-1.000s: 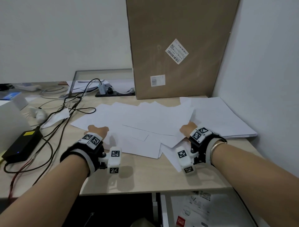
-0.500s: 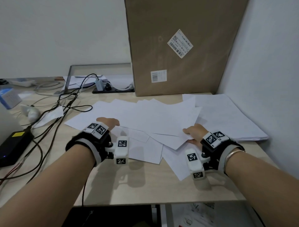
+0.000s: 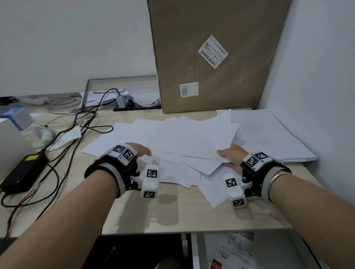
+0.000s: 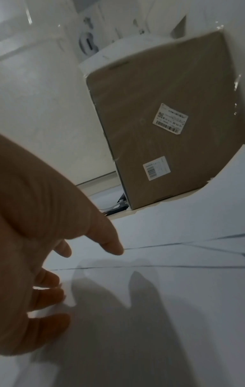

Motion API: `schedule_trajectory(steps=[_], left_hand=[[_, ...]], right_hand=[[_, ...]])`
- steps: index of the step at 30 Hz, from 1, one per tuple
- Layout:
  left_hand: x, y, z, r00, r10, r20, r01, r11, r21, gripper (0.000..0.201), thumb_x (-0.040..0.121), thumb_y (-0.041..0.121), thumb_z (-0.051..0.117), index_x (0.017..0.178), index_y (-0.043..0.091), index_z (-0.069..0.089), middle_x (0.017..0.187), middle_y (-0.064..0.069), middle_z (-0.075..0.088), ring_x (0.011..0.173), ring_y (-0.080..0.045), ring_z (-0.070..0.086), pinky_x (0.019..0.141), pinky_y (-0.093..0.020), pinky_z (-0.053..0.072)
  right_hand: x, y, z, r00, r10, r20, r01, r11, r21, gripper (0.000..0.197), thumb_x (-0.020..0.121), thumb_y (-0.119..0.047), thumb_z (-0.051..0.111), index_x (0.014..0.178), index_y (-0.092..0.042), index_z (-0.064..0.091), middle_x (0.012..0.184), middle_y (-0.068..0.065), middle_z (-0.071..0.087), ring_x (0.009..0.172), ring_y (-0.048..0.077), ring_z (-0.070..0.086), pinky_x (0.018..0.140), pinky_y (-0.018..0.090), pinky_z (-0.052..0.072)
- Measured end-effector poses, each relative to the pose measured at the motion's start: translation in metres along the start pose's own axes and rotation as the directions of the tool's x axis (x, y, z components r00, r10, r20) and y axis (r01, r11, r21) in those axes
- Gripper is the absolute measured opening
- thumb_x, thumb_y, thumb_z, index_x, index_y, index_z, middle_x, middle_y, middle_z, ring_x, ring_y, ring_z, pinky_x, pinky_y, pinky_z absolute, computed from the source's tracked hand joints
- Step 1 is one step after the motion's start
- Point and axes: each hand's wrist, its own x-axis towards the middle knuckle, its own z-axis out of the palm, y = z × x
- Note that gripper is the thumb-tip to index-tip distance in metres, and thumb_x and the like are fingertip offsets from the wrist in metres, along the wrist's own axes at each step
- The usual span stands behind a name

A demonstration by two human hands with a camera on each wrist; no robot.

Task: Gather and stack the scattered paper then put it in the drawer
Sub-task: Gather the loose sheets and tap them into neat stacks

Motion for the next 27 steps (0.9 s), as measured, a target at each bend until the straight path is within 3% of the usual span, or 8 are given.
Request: schedule_trajectory(steps=[4,8,12,15,18,20,24,27], left_hand=[[-0.005,0.002,0.003,0.993,-0.022,0.119,0.043,0.983,-0.176,0.04,0.085,0.018,0.065,0.116,0.0,0.048,0.09,-0.015,0.05,0.076,-0.026,0.052,0.078,-0.036,0.039],[-0.012,0.009,0.005,0.999,-0.004,0.04,0.013,0.973,-0.23,0.016,0.088,0.01,0.062,0.094,0.001,0.05,0.081,-0.01,0.046,0.081,-0.024,0.05,0.086,-0.034,0.043],[-0.013,0.004,0.006,0.995,-0.02,0.094,0.045,0.96,-0.278,0.02,0.086,0.011,0.064,0.093,0.002,0.048,0.079,-0.011,0.054,0.067,-0.022,0.047,0.074,-0.031,0.045],[-0.024,0.008,0.012,0.985,-0.024,0.171,0.074,0.954,-0.289,0.017,0.087,0.013,0.064,0.097,0.005,0.052,0.101,-0.008,0.059,0.078,-0.021,0.048,0.068,-0.031,0.045],[-0.027,0.017,0.016,0.979,0.055,0.196,-0.009,0.973,-0.232,0.041,0.09,0.013,0.062,0.129,0.006,0.054,0.129,-0.013,0.051,0.11,-0.026,0.048,0.097,-0.036,0.04],[-0.026,0.018,0.019,0.971,0.093,0.22,-0.045,0.976,-0.213,0.043,0.091,0.012,0.06,0.132,0.005,0.052,0.138,-0.014,0.045,0.126,-0.03,0.042,0.108,-0.037,0.036],[-0.027,0.012,0.013,0.971,0.09,0.221,-0.032,0.967,-0.253,0.008,0.09,0.014,0.061,0.095,0.01,0.055,0.104,-0.008,0.049,0.097,-0.025,0.044,0.081,-0.031,0.039],[-0.03,0.003,0.007,0.957,0.101,0.271,0.008,0.928,-0.374,0.007,0.093,0.006,0.055,0.086,0.007,0.055,0.086,-0.006,0.049,0.074,-0.02,0.046,0.061,-0.027,0.043]], right_hand=[[-0.004,0.001,0.001,1.0,-0.022,0.014,0.021,0.999,0.042,0.036,0.092,-0.002,0.052,0.127,0.003,0.05,0.129,0.021,0.056,0.117,0.033,0.057,0.083,0.037,0.052],[-0.008,0.001,0.001,0.999,-0.038,0.018,0.037,0.997,0.066,0.035,0.093,-0.004,0.052,0.128,-0.002,0.049,0.13,0.017,0.056,0.115,0.03,0.056,0.08,0.036,0.052],[-0.01,0.002,0.001,0.998,-0.055,0.02,0.054,0.997,0.054,0.036,0.093,-0.005,0.051,0.129,-0.004,0.048,0.129,0.015,0.056,0.106,0.026,0.056,0.077,0.033,0.051],[-0.014,0.001,0.001,0.998,-0.063,0.022,0.062,0.996,0.057,0.035,0.094,-0.005,0.051,0.129,-0.005,0.049,0.129,0.015,0.056,0.111,0.028,0.056,0.083,0.035,0.051],[-0.017,0.0,0.001,0.997,-0.074,0.032,0.072,0.996,0.06,0.032,0.094,-0.008,0.053,0.125,-0.006,0.051,0.129,0.015,0.058,0.11,0.028,0.057,0.085,0.036,0.051],[-0.021,0.001,0.0,0.994,-0.071,0.078,0.064,0.994,0.092,0.026,0.095,-0.01,0.054,0.121,-0.01,0.052,0.129,0.013,0.059,0.107,0.025,0.058,0.086,0.035,0.051],[-0.031,-0.008,-0.001,0.969,-0.017,0.245,-0.047,0.966,0.252,0.03,0.099,-0.006,0.045,0.13,-0.004,0.048,0.124,0.011,0.058,0.105,0.026,0.058,0.068,0.032,0.059],[-0.036,-0.02,0.007,0.962,0.046,0.268,-0.12,0.956,0.267,0.03,0.1,-0.004,0.042,0.129,0.001,0.047,0.111,0.014,0.059,0.095,0.028,0.059,0.068,0.036,0.055]])
